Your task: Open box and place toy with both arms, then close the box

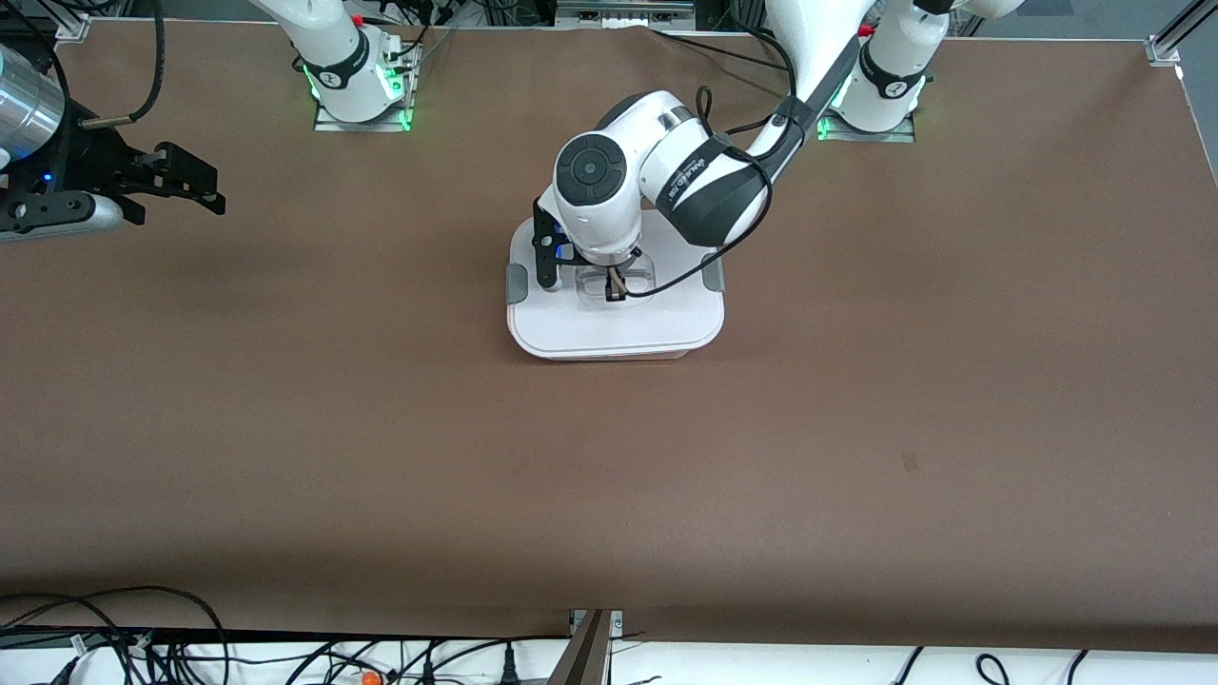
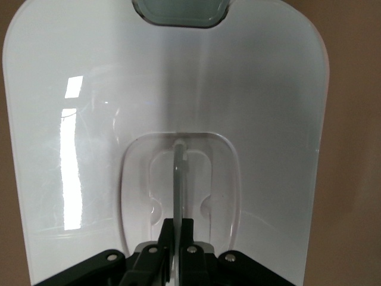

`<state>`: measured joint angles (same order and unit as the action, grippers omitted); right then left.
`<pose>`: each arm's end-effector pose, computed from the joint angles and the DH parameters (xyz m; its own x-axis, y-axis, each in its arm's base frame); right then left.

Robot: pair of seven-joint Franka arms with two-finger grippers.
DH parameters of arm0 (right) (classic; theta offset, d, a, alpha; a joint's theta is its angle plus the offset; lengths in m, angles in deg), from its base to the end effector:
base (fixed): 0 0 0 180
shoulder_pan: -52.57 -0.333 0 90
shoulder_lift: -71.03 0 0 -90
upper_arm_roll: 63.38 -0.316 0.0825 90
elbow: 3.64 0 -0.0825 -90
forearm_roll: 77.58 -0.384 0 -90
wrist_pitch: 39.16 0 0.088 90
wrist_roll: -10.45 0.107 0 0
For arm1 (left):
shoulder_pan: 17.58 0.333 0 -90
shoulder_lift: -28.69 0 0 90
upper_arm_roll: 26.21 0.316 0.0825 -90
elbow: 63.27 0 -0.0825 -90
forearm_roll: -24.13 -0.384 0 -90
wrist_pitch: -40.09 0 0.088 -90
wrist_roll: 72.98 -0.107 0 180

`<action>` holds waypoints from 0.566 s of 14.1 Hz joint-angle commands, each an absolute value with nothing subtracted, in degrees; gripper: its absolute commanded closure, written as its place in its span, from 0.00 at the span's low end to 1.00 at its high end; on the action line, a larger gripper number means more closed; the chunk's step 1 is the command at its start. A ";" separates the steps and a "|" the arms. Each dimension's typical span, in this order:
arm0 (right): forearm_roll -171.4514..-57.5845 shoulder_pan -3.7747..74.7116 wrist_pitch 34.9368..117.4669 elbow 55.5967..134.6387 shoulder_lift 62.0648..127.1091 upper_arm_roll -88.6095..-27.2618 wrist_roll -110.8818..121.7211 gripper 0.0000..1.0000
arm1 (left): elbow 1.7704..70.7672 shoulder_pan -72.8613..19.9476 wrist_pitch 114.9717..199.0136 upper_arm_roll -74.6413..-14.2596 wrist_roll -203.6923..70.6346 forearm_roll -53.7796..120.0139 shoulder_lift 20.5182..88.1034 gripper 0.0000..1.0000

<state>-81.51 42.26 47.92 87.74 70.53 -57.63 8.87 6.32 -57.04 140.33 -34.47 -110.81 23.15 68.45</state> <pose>0.5434 0.0507 0.6139 0.9918 0.1103 -0.0643 0.1057 -0.9919 -0.0712 0.5079 -0.5173 0.3577 0.0932 -0.9929 -0.0739 -0.9827 -0.1036 0.1533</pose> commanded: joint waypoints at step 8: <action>-80.92 42.64 47.68 88.03 69.63 -58.11 9.22 0.00 | 5.37 -59.07 140.29 -34.03 -108.40 19.64 70.61 1.00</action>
<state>-81.51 42.26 47.92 87.74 70.52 -57.63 8.87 6.17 -58.18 140.32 -34.43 -109.32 21.59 68.66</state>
